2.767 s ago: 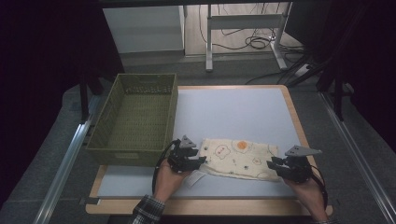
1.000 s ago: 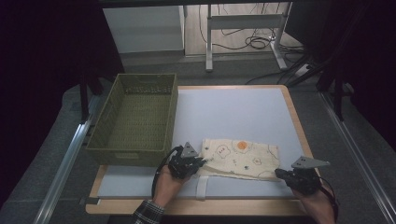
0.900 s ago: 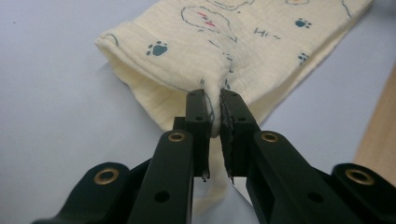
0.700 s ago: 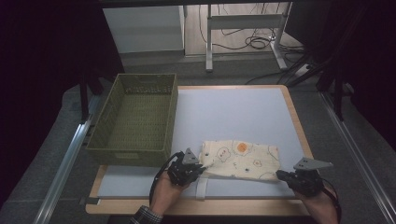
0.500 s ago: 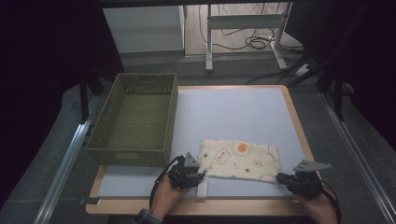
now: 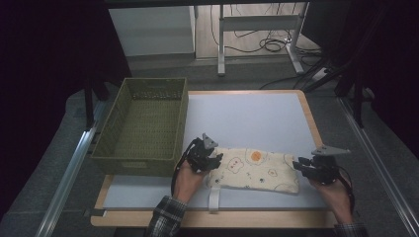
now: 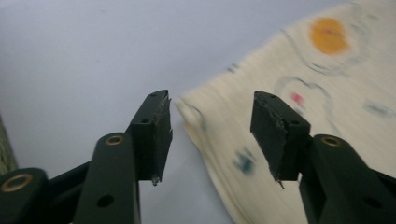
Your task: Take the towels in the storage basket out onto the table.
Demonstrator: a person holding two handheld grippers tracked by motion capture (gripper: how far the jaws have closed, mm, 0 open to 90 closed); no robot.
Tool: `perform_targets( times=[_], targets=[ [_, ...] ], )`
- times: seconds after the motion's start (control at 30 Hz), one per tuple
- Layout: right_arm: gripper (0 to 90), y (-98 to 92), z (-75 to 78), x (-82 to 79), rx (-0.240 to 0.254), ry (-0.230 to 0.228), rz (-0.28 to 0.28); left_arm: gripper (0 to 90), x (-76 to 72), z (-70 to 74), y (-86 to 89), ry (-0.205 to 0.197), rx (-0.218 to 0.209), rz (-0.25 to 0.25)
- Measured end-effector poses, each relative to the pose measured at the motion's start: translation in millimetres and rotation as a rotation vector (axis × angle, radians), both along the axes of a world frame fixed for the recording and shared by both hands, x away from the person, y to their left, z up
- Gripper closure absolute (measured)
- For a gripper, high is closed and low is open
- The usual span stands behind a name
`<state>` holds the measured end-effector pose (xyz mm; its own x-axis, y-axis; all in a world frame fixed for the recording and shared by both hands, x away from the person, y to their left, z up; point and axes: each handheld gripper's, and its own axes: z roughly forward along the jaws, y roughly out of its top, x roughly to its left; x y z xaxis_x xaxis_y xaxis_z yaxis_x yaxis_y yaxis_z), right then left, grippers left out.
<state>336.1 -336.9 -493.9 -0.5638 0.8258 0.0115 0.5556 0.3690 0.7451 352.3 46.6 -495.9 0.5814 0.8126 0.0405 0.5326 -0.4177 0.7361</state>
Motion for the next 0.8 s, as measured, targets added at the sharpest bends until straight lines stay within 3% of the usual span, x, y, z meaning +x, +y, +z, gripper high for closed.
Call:
perform_targets(
  times=[0.1, 0.17, 0.33, 0.4, 0.47, 0.57, 0.8],
  targets=[
    [64.2, 3.2, -3.6, 13.5, -0.004, 0.0, -0.018, 52.9, 21.3, -8.4, 0.4, 0.012, 0.003, 0.038],
    [62.9, 3.4, -6.3, 20.3, -0.004, 0.001, -0.034, 53.7, 33.1, -15.5, 2.8, 0.041, -0.028, 0.041],
    [62.1, 4.2, -17.1, 34.0, -0.003, 0.027, -0.052, 52.2, 47.0, -35.1, 4.0, 0.096, -0.036, 0.022],
    [69.4, 6.1, -22.5, 38.7, -0.007, 0.059, -0.039, 56.2, 45.5, -37.4, 5.5, 0.104, -0.084, 0.016],
    [82.1, 7.0, -23.3, 39.0, 0.016, 0.07, -0.019, 68.1, 43.0, -37.4, 4.9, 0.114, -0.092, -0.017],
    [86.4, 11.0, -20.7, 38.8, -0.019, 0.065, 0.003, 83.6, 37.3, -35.7, 3.2, 0.123, -0.088, -0.05],
    [86.5, 12.9, -9.9, 61.9, -0.026, 0.029, -0.022, 86.0, 19.8, -32.1, 8.0, 0.096, -0.115, -0.064]
  ],
)
